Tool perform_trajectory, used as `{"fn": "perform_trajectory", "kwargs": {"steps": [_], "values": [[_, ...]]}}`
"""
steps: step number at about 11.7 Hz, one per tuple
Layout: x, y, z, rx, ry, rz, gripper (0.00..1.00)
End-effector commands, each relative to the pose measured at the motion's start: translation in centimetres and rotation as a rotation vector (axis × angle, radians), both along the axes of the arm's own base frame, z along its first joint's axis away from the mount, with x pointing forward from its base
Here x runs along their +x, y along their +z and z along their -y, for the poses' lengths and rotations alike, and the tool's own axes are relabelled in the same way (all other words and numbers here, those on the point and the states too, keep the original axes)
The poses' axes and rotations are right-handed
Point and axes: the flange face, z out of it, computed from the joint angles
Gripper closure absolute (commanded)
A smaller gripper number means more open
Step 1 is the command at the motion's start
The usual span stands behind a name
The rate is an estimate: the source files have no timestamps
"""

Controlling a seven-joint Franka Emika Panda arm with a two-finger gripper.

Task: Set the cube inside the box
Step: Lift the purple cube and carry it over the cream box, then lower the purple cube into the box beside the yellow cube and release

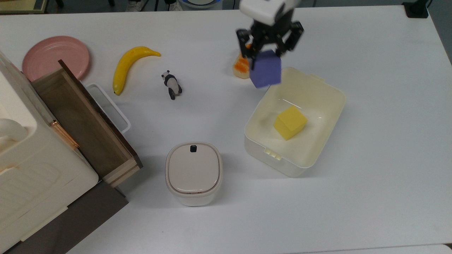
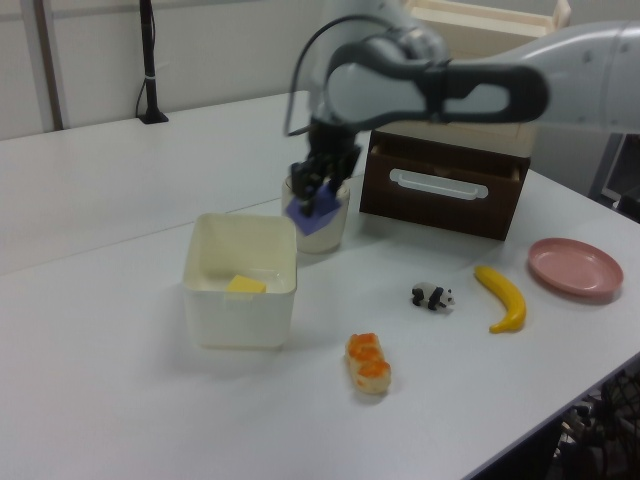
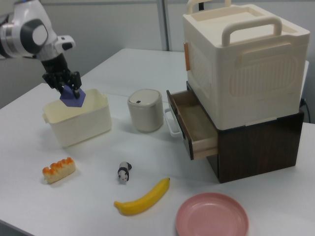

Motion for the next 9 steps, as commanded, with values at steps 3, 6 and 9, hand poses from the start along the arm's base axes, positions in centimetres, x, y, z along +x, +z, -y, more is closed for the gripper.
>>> {"fn": "perform_trajectory", "kwargs": {"steps": [3, 6, 9], "values": [[4.3, -6.8, -6.0, 0.033, -0.128, 0.013, 0.0], [4.3, -3.8, -4.1, 0.031, -0.136, 0.054, 0.0], [4.1, 0.1, 3.7, 0.01, -0.238, 0.028, 0.0]]}}
